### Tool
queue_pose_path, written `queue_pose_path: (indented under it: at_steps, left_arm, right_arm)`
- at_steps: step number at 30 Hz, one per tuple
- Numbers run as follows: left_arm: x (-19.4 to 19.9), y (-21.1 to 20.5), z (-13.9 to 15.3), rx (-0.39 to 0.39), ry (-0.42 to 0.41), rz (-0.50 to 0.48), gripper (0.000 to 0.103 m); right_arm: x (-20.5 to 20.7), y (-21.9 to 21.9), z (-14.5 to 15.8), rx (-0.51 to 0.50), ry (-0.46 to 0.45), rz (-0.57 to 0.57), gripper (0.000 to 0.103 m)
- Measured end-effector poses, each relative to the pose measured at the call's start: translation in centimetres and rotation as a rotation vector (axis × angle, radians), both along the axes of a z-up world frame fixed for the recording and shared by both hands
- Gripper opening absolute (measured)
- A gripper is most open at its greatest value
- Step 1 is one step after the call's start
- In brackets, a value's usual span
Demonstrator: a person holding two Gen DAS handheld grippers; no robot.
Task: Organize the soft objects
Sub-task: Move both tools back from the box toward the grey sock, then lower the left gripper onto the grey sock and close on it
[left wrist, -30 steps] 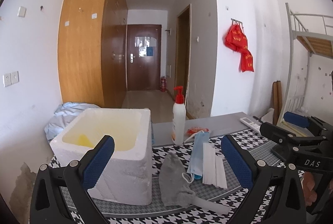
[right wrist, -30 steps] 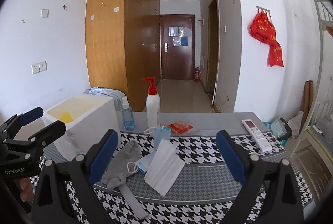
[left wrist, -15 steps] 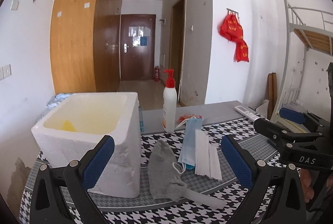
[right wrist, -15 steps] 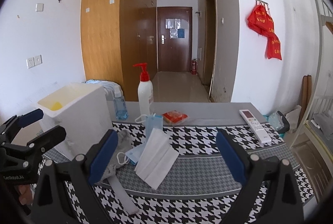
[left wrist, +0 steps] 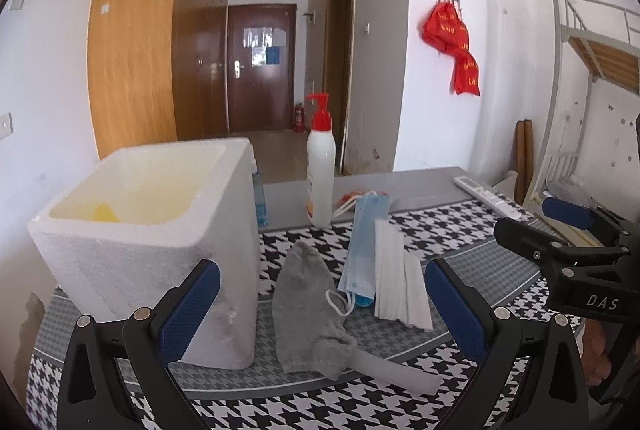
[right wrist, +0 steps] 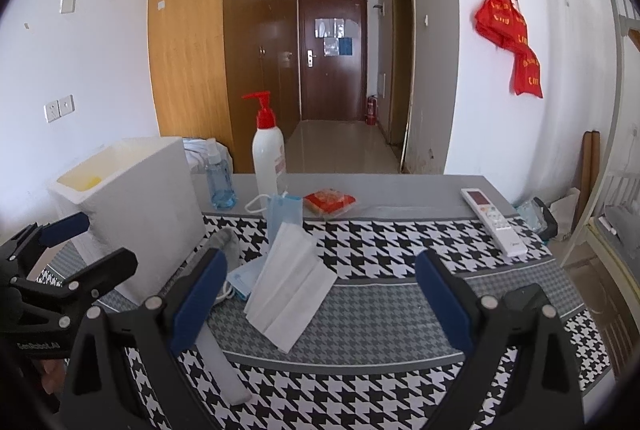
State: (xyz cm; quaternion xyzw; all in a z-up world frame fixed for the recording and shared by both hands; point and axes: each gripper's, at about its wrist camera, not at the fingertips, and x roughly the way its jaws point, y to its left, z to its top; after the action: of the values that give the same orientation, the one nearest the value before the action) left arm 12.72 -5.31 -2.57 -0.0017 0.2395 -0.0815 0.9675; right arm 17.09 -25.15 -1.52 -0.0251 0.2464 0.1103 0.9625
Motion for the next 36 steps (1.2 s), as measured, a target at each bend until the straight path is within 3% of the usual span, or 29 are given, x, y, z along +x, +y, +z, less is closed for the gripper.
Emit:
queue_pose_path:
  at_steps: [8, 36]
  left_arm:
    - [0.6, -0.7, -1.3, 0.043, 0.024, 0.021, 0.102]
    - [3.0, -1.5, -4.5, 0.087, 0.150, 0.109, 0.102]
  right_arm:
    - [0.4, -0.1, -0.8, 0.000, 0.024, 0.008, 0.097]
    - [2.9, 0.3, -4.1, -0.026, 0.136, 0.042, 0.097]
